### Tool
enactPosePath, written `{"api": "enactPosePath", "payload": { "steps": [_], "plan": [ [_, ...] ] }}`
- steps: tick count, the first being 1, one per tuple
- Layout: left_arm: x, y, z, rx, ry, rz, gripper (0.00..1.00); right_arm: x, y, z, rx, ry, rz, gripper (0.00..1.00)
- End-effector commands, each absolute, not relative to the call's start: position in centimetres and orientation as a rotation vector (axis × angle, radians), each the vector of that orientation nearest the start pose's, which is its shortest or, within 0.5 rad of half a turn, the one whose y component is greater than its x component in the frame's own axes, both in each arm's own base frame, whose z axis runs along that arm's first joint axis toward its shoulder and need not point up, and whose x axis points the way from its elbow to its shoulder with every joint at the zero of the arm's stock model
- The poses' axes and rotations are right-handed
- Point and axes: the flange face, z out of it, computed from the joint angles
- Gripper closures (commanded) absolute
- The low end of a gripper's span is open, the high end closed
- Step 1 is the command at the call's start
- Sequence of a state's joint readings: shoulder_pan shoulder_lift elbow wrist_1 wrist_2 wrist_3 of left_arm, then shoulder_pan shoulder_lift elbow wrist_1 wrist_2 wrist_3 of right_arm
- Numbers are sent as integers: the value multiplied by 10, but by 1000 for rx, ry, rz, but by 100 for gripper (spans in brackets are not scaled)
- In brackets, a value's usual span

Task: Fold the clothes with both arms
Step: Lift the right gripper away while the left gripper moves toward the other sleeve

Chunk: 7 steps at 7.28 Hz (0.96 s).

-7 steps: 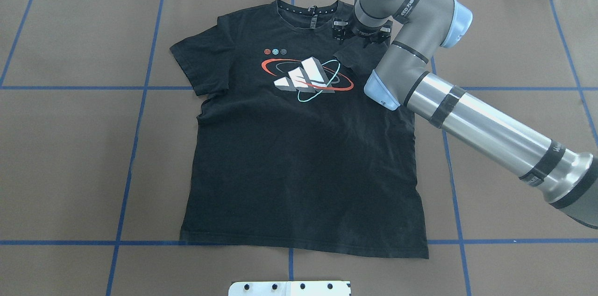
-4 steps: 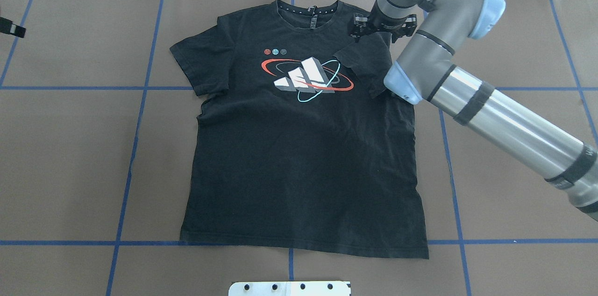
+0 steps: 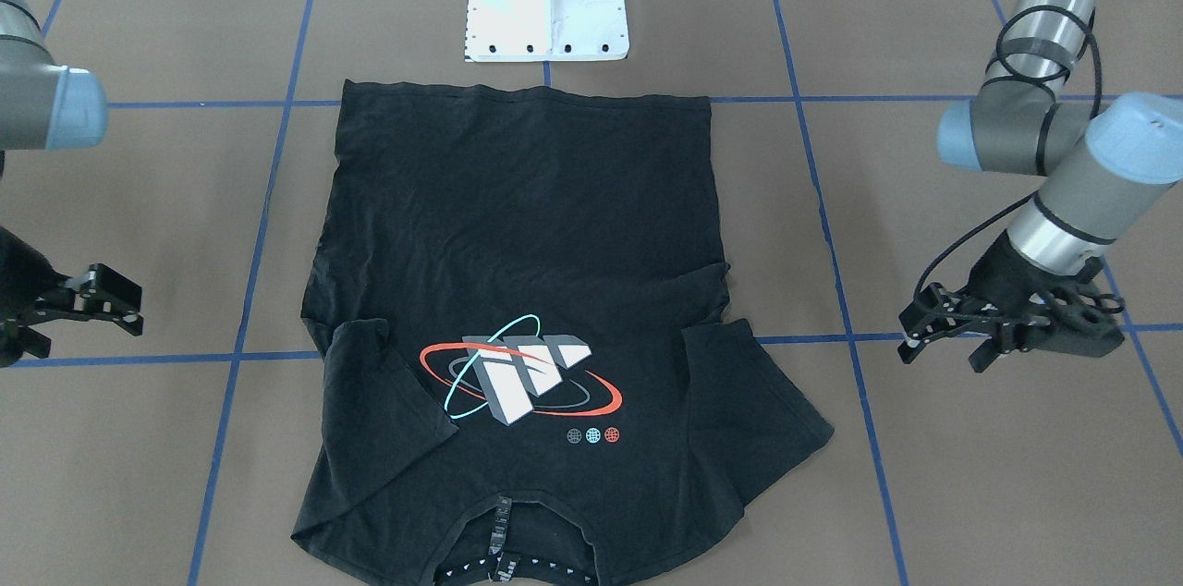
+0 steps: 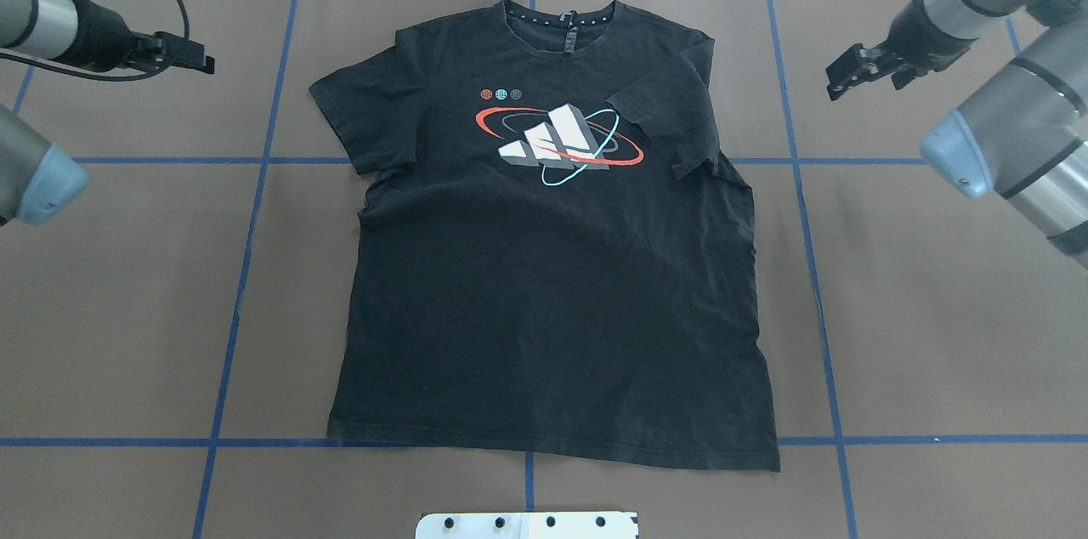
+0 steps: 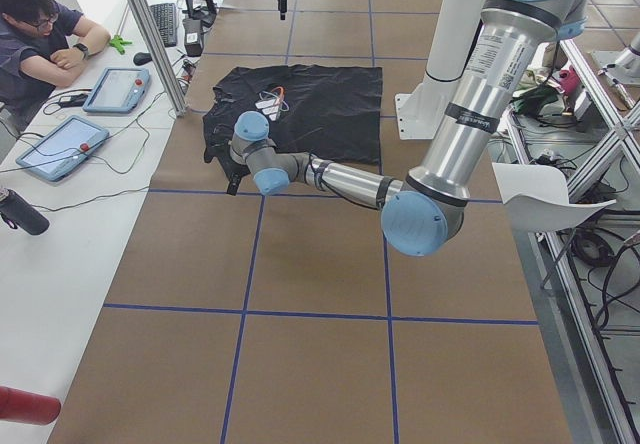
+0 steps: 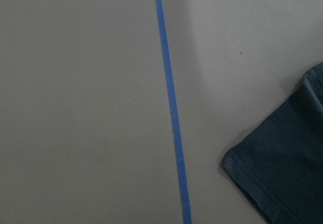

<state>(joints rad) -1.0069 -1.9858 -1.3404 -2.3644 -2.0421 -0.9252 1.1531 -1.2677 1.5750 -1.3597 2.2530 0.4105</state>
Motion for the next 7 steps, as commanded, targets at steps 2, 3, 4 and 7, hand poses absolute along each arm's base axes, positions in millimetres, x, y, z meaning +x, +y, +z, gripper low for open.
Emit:
{"api": "enactPosePath", "payload": {
  "steps": [2, 3, 4, 7],
  "plan": [
    [377, -653, 428, 453, 931, -133, 1, -157, -587, 504, 191, -813, -216, 0],
    [389, -654, 437, 463, 914, -142, 5, -158, -587, 504, 191, -813, -218, 0],
    [396, -654, 439, 457, 909, -134, 22, -158, -587, 505, 188, -813, -217, 0],
    [411, -669, 437, 446, 893, -130, 29, -158, -587, 508, 184, -810, -213, 0]
  ]
}}
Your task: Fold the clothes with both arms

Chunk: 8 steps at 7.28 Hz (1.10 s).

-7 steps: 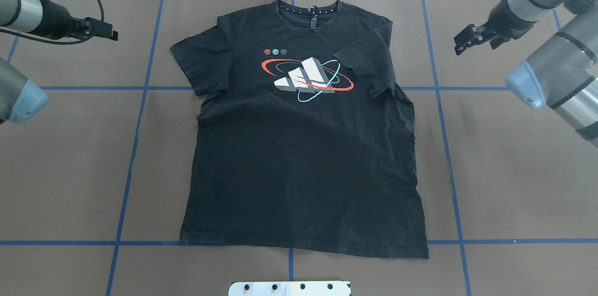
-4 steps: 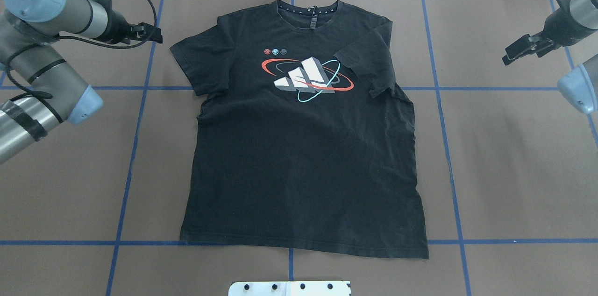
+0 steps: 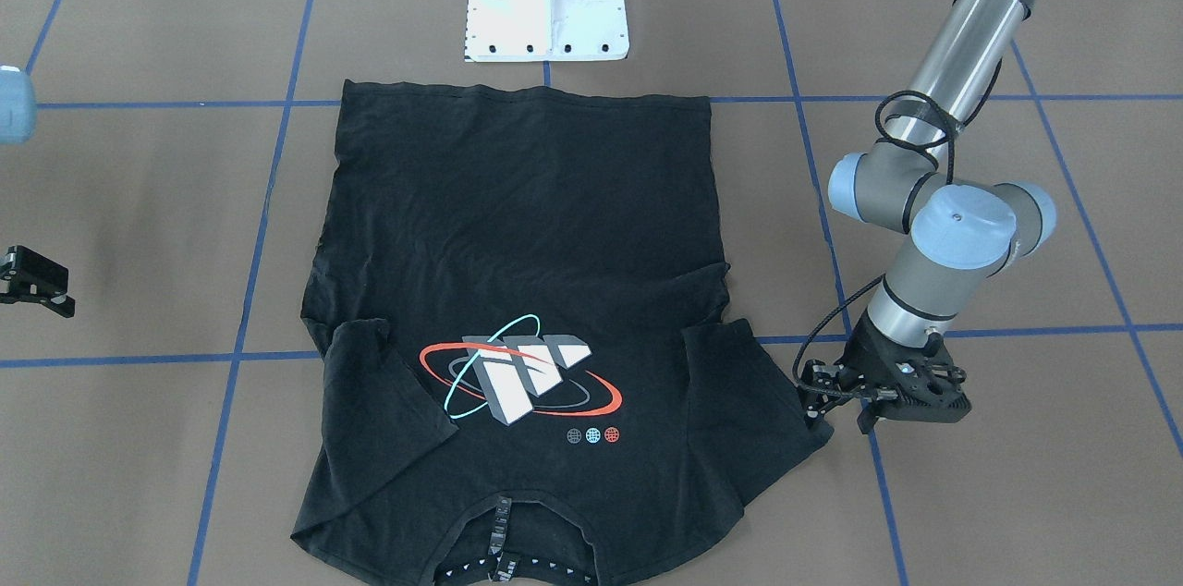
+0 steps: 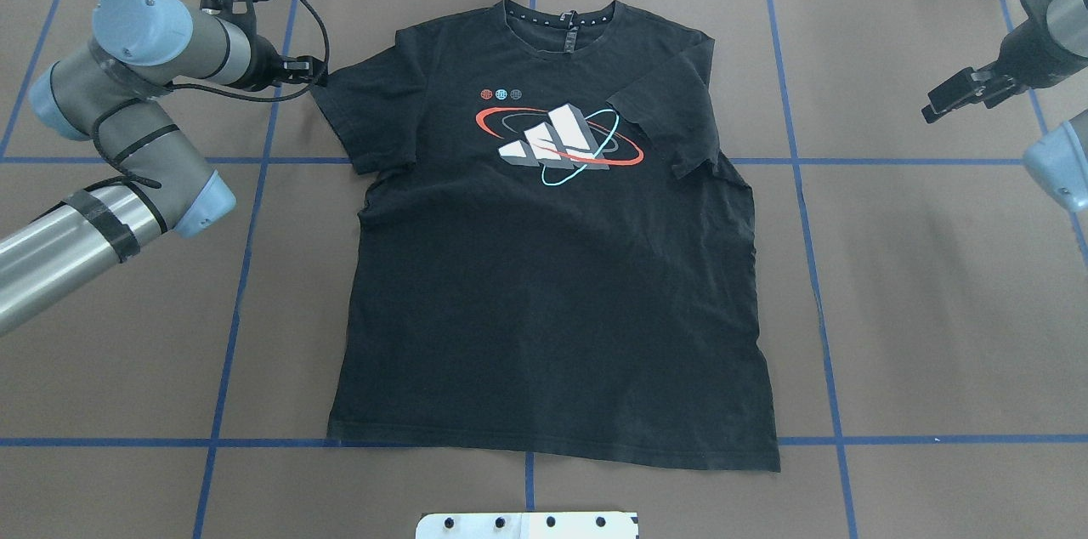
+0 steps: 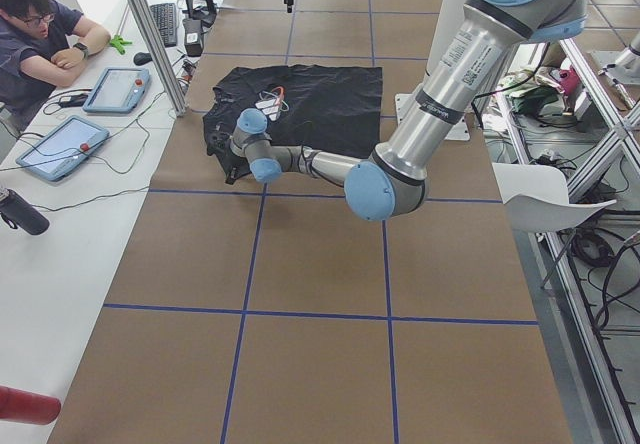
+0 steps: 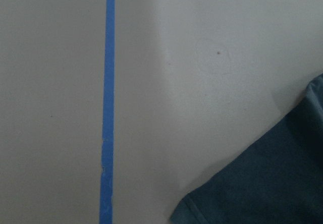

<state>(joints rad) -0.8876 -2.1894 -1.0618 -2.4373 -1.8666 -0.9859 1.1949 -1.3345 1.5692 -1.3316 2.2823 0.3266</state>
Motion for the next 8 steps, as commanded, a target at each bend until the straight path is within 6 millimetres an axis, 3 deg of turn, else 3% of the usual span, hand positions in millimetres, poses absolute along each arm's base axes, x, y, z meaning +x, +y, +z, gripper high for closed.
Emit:
{"api": "enactPosePath", "payload": {
  "steps": [1, 4, 6, 8],
  "plan": [
    [413, -672, 441, 453, 873, -140, 30, -158, -587, 509, 182, -808, -213, 0],
    [423, -676, 439, 451, 867, -135, 38, -159, -588, 512, 176, -806, -213, 0],
    [425, -675, 438, 451, 868, -132, 62, -159, -588, 512, 175, -806, -211, 0],
    [425, -673, 436, 456, 877, -128, 62, -159, -588, 513, 174, -806, -212, 0]
  ]
}}
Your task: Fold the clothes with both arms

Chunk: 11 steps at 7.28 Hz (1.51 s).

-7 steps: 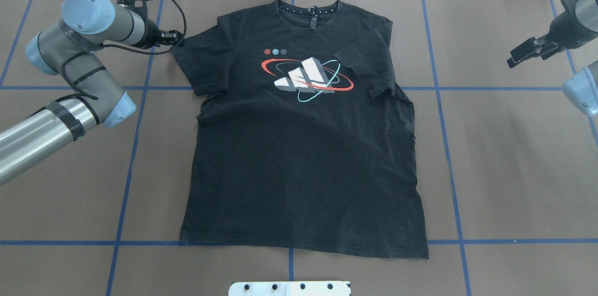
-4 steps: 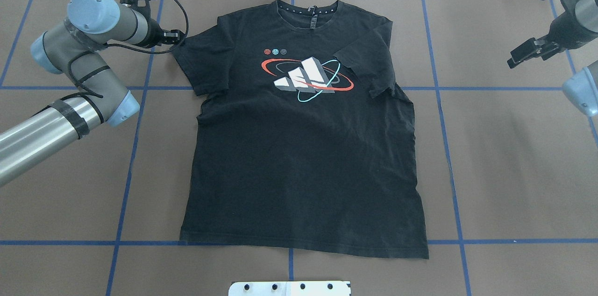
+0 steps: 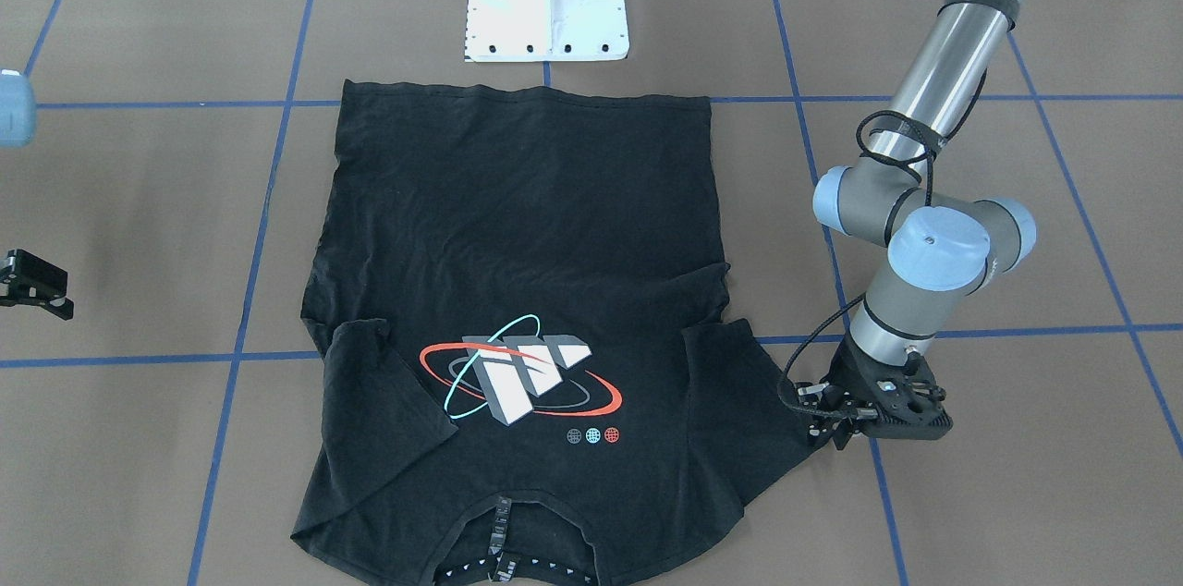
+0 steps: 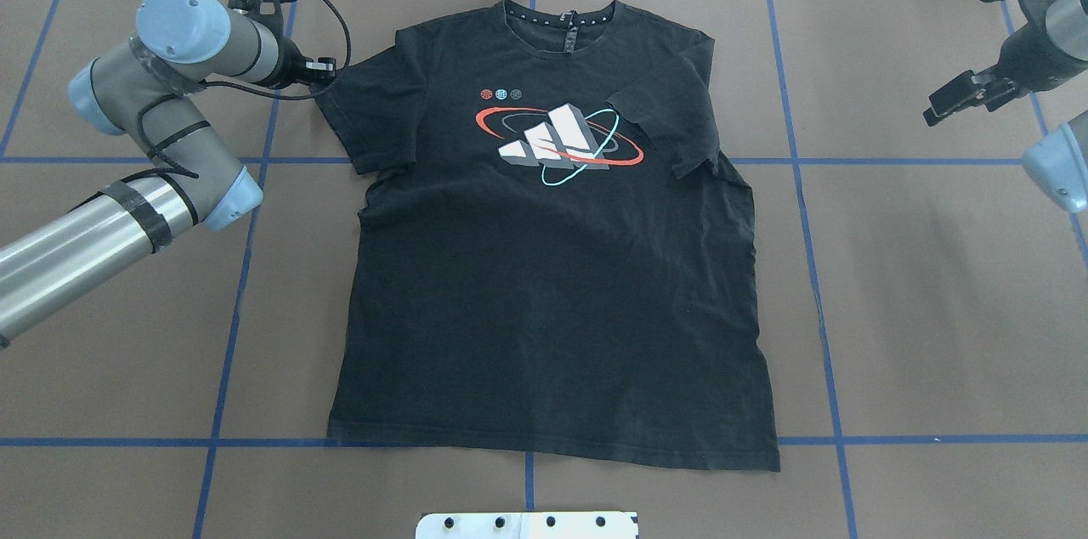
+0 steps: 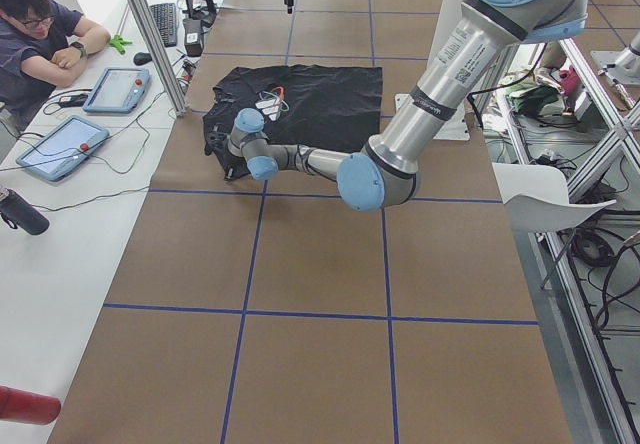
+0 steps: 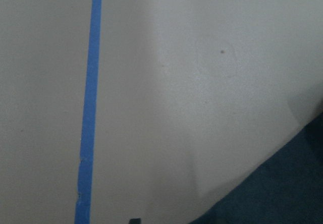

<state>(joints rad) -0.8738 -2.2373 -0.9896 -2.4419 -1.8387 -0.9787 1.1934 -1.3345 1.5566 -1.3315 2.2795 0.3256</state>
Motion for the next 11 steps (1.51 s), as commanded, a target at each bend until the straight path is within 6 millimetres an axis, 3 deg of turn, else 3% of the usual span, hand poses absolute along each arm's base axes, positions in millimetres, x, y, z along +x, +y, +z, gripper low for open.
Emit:
{"api": "enactPosePath", "payload": {
  "steps": [1, 6, 7, 8, 9, 11],
  "plan": [
    [424, -672, 438, 457, 878, -128, 61, -159, -588, 514, 173, -805, -212, 0],
    [423, -669, 442, 454, 875, -126, 62, -159, -588, 514, 172, -806, -209, 0],
    [423, -669, 442, 454, 875, -126, 66, -159, -588, 514, 172, -806, -209, 0],
    [423, -669, 442, 455, 876, -127, 77, -159, -588, 514, 172, -806, -209, 0],
    [423, -669, 441, 457, 879, -127, 100, -159, -588, 514, 171, -806, -207, 0],
    [422, -668, 428, 460, 895, -123, 100, -160, -589, 512, 173, -807, -206, 0]
  ]
}}
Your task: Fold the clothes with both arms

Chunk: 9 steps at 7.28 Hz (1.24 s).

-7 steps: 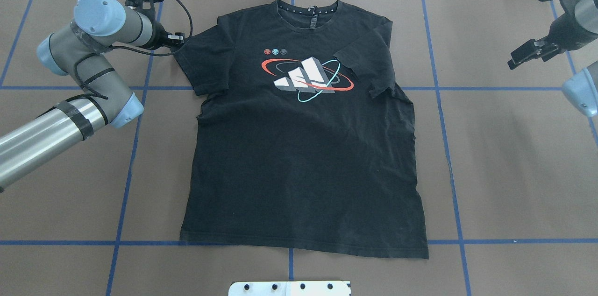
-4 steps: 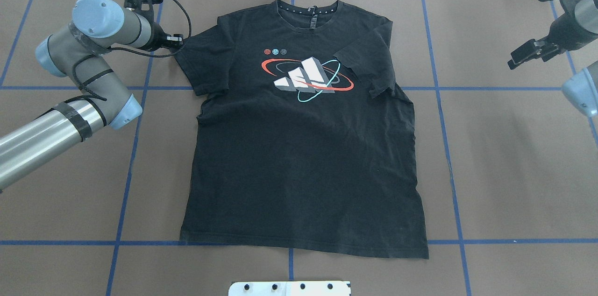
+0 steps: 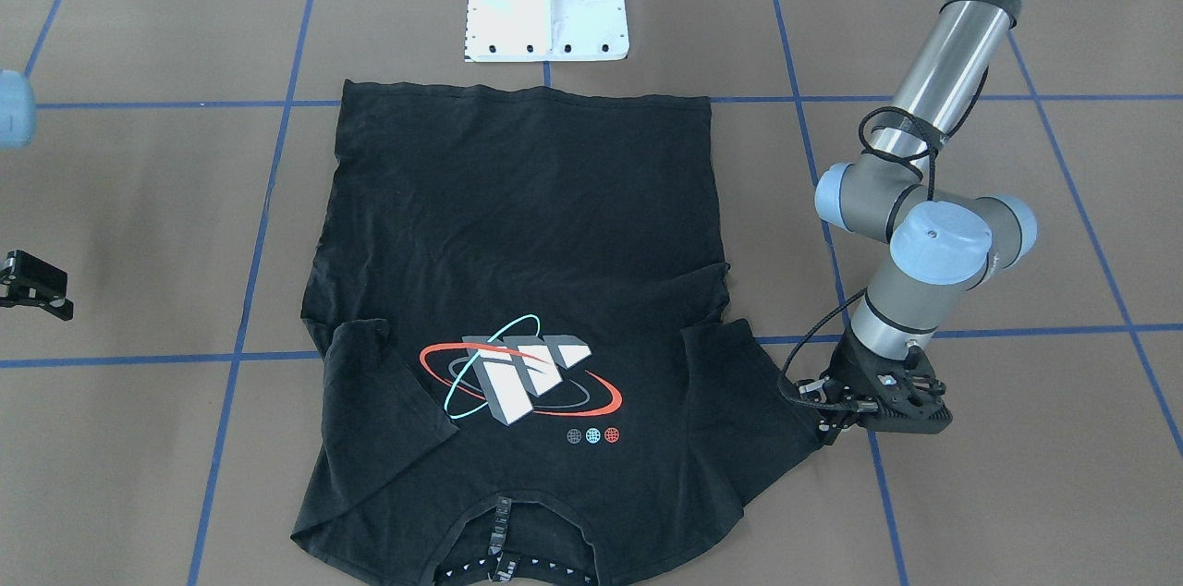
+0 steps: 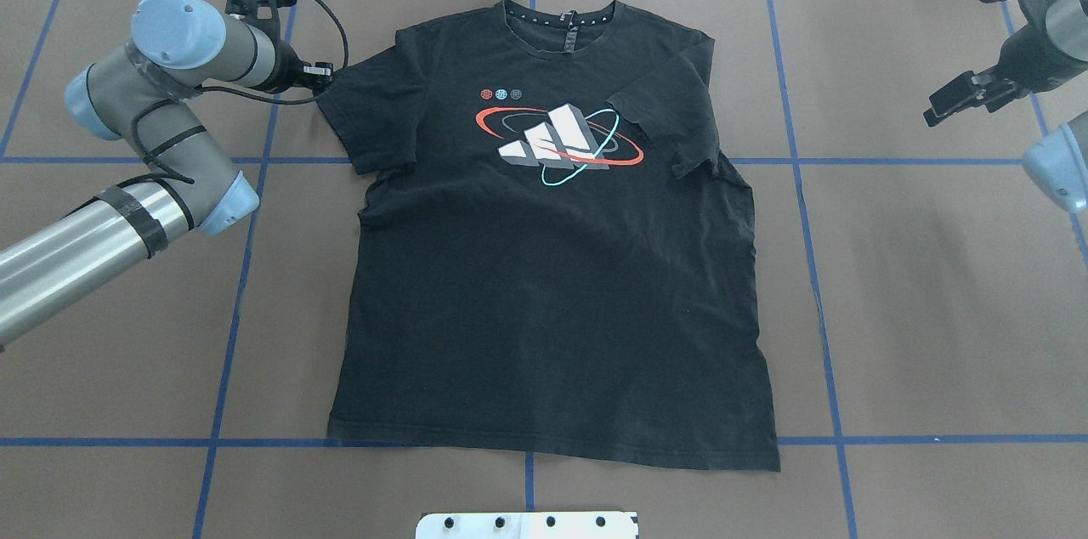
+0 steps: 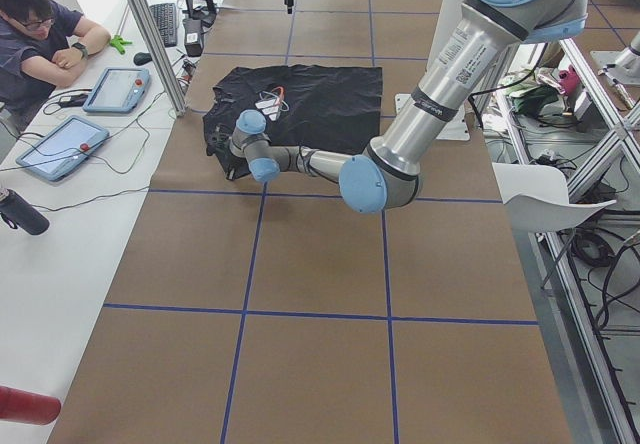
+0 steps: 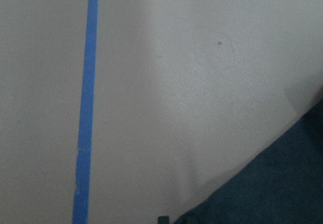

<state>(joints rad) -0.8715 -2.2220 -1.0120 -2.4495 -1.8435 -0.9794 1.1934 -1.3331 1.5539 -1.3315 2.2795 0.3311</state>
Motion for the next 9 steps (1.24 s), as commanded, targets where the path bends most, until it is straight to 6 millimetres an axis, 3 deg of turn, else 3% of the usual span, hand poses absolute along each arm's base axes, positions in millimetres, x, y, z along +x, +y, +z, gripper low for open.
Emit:
{"api": "enactPosePath", "payload": {
  "steps": [1, 2, 4, 5, 6, 8, 9],
  "plan": [
    [423, -667, 417, 441, 915, -119, 100, -160, -589, 511, 173, -807, -205, 0],
    [421, -671, 412, 400, 920, -131, 100, -160, -589, 511, 173, -807, -205, 0],
    [438, -687, 337, 313, 894, -209, 100, -160, -589, 510, 176, -808, -204, 0],
    [457, -688, 297, 274, 894, -245, 100, -160, -589, 510, 176, -808, -204, 0],
    [483, -678, 276, 238, 914, -276, 100, -160, -589, 510, 176, -808, -204, 0],
    [521, -683, 243, 179, 929, -347, 100, -160, -589, 510, 176, -808, -206, 0],
    [536, -679, 238, 160, 932, -361, 100, -160, -589, 510, 176, -808, -206, 0]
  ]
}}
